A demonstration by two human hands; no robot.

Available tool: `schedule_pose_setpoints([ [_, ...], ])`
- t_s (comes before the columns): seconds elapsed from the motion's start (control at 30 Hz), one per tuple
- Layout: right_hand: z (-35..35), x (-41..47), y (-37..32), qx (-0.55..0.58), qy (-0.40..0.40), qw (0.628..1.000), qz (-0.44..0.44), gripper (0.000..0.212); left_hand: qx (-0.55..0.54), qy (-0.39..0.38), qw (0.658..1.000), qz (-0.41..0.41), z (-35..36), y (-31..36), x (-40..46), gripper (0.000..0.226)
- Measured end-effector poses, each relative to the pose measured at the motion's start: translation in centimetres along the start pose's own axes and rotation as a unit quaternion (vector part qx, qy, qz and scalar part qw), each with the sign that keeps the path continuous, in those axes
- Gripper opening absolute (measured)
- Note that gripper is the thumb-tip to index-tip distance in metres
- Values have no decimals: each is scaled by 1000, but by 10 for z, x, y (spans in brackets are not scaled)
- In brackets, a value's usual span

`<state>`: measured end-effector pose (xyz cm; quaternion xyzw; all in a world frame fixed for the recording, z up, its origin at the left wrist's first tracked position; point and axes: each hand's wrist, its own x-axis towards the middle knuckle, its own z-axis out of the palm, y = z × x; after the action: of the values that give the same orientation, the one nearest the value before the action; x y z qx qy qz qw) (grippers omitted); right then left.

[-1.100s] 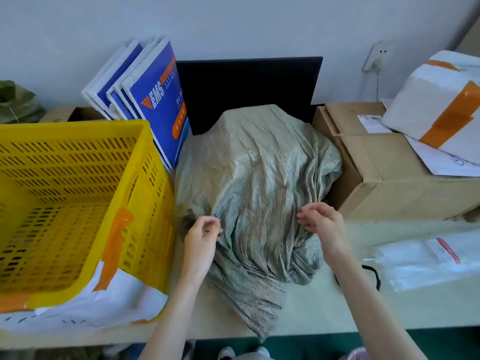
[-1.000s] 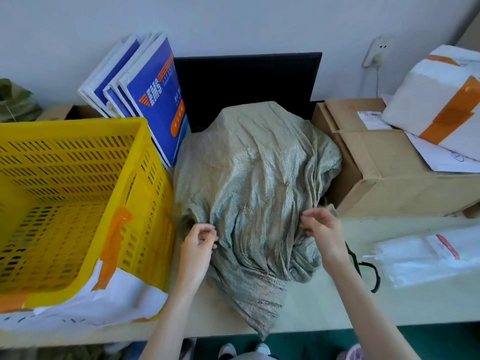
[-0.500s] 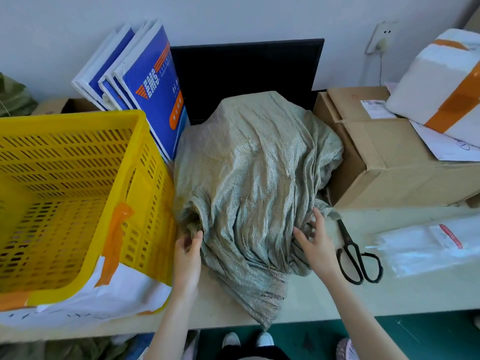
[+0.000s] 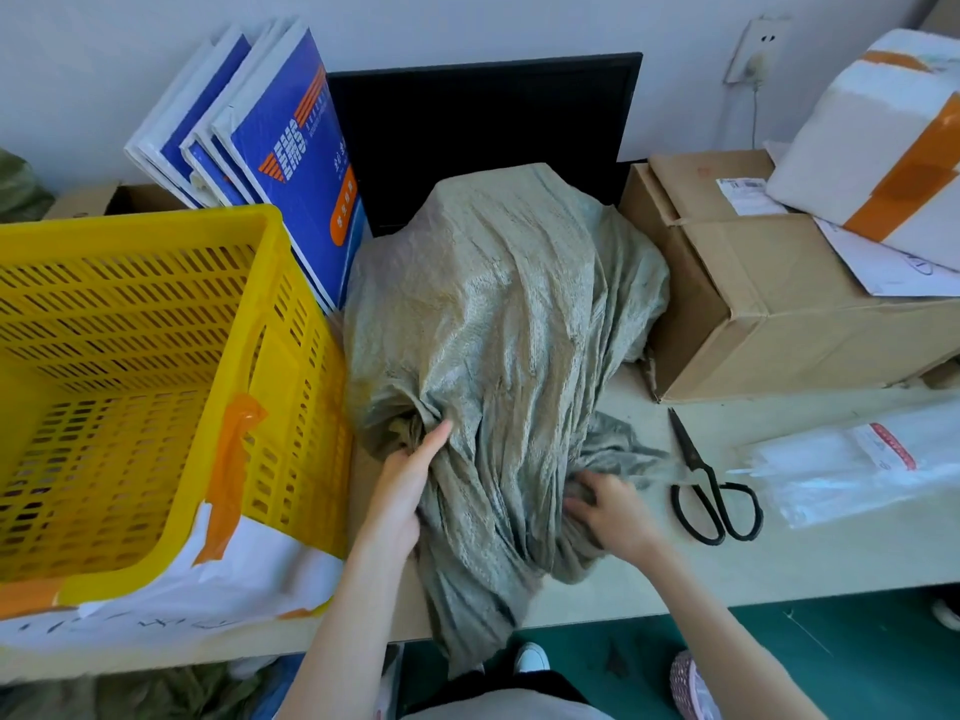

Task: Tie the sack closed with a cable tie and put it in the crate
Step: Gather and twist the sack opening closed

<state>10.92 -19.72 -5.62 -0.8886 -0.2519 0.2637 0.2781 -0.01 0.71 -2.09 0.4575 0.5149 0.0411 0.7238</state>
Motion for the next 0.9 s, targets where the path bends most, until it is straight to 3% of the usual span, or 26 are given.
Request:
schedule_pose_setpoints([
  [0.23, -1, 3, 9, -108, -175, 977, 47, 17, 125, -37, 991, -42, 7, 11, 1, 97],
  [0.37, -27, 2, -7, -136, -209, 968, 30, 39, 97, -32, 993, -59, 13, 14, 4, 79],
  [0.43, -38, 4, -10, -83, -161, 983, 14, 29, 79, -35, 995, -58, 15, 14, 6, 70],
  [0.5, -48, 7, -14, -9, -27, 999, 23, 13, 65, -33, 996, -53, 16, 14, 6, 60],
  [0.6, -58, 16, -25, 154, 158, 973, 72, 37, 56, -19, 997, -39, 19, 13, 4, 51],
  [0.67, -60, 24, -30, 274, 159, 942, 112, 58, 45, -17, 998, -41, 21, 15, -2, 38],
  [0.73, -59, 32, -31, 383, 106, 906, 146, 74, 25, -30, 998, -50, 25, 18, -9, 30],
  [0.83, -57, 39, -32, 472, 43, 865, 167, 78, 50, -83, 994, -49, 28, 25, -12, 74],
  [0.9, -53, 41, -33, 471, 34, 867, 158, 75, 113, -111, 986, -59, 29, 31, -13, 102],
])
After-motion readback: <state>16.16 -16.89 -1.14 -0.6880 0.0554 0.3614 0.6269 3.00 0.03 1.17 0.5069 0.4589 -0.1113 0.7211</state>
